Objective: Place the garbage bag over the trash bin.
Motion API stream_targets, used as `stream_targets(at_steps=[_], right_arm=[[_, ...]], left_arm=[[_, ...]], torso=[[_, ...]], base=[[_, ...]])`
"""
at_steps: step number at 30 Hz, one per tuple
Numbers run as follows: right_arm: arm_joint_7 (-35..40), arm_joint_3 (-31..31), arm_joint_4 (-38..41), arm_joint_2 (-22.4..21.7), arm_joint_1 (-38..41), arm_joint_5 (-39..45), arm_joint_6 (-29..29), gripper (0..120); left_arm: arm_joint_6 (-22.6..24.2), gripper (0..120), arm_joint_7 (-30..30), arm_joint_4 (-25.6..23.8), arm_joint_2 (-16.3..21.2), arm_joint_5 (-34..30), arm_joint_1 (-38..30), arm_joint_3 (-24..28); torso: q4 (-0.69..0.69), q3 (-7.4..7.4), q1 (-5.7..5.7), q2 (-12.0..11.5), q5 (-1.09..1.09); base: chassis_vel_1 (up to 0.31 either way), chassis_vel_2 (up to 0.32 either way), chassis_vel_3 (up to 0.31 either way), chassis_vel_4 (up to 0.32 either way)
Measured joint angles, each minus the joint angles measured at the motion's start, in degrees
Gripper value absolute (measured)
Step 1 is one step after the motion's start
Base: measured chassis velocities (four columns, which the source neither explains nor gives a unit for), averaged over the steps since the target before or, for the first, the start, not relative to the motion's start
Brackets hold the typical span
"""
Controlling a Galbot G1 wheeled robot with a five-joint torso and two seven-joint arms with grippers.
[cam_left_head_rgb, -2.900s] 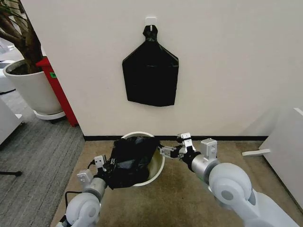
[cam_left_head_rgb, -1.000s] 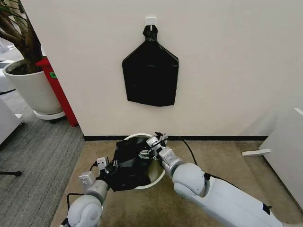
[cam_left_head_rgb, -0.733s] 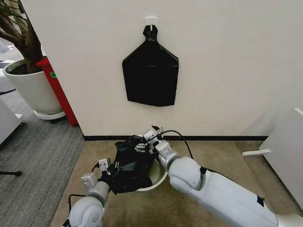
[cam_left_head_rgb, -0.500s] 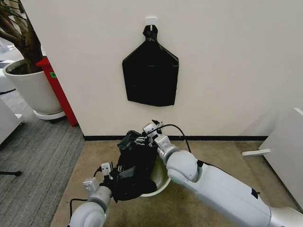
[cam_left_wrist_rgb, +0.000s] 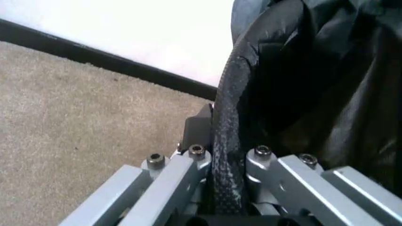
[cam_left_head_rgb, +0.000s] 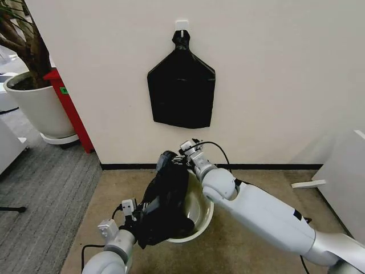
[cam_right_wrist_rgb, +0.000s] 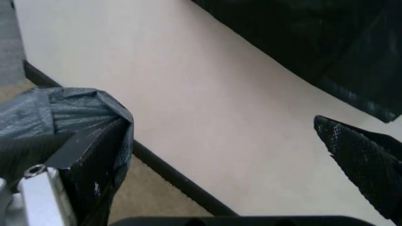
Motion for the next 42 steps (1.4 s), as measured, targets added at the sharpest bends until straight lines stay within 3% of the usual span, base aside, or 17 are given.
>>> stream_targets(at_steps=[8,19,24,35,41,42], right_arm=[[-0.64,-0.47,-4.09,-1.98,1.01,0.3,0.5,100],[-0.55,-0.58,-2.58,-4.36,0.86,2.78,0.03,100],[5.7,4.4,4.58,-3.33,1.23,21.55,-5.55,100],[11.22,6.21,2.4,-1.27,4.23,34.27,-8.89,100],[27.25,8.83,-1.05,2.25,7.31,54.36,-13.89,100],[27.25,8.83,-1.05,2.25,7.31,54.36,-13.89,100]], left_arm=[[-0.05,4,-0.01,-0.69,0.59,-0.32,-0.62,-0.84],[-0.04,4,-0.4,0.75,-0.02,-1.05,-1.97,-1.68],[-0.11,4,-0.54,2.18,-0.86,-1.28,-2.01,-2.29],[-0.21,4,-0.22,1.44,-1.89,-0.56,-0.46,-2.07],[-0.31,4,-0.07,1.28,-1.9,-0.3,-0.33,-2.04],[-0.31,4,-0.07,1.28,-1.9,-0.3,-0.33,-2.04]], torso=[[-0.01,0.0,0.0,0.0,0.0],[-0.01,0.0,0.0,0.0,0.0],[0.01,0.0,0.0,0.0,0.0],[0.0,0.0,0.0,0.0,0.0],[0.0,0.0,0.0,0.0,0.0],[0.0,0.0,0.0,0.0,0.0]], base=[[0.0,0.0,0.0,0.0],[0.0,0.0,0.0,0.0],[0.0,0.0,0.0,0.0],[0.0,0.0,0.0,0.0],[0.0,0.0,0.0,0.0],[0.0,0.0,0.0,0.0]])
